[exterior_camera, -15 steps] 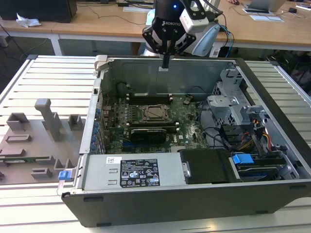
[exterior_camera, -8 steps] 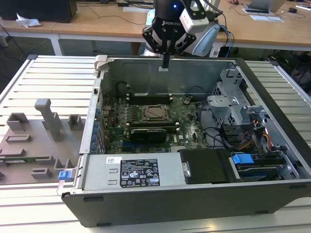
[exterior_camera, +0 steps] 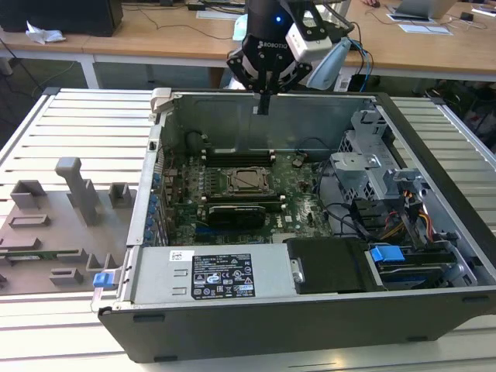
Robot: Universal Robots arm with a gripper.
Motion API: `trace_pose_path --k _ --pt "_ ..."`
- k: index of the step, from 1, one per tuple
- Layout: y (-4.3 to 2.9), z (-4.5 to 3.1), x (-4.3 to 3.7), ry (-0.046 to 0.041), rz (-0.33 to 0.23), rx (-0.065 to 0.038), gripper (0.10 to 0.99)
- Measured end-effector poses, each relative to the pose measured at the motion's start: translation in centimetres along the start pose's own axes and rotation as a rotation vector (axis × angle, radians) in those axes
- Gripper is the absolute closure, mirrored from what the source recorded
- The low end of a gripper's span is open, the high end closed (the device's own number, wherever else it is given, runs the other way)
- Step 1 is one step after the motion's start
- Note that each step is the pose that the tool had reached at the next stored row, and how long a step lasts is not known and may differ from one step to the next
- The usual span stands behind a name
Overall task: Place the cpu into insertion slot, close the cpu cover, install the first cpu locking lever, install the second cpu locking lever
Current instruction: 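Install the second cpu locking lever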
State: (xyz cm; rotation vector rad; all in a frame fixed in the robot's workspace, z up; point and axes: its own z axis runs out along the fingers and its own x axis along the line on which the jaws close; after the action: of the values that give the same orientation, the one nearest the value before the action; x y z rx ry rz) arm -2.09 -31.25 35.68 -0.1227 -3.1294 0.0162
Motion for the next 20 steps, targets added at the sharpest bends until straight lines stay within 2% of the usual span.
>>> trace_pose_path --k 5,9,10,20 --pt "-1.39 1.09 -0.04 -0.0002 0.0 -0.001 0.98" --pt "-1.85 2.07 -0.07 -0.0001 0.0 0.0 0.98" --pt "-2.07 2.99 -0.09 0.0 0.0 0.0 0.98" --pt "-2.31 5.53 -0.14 0.0001 0.0 0.0 0.98"
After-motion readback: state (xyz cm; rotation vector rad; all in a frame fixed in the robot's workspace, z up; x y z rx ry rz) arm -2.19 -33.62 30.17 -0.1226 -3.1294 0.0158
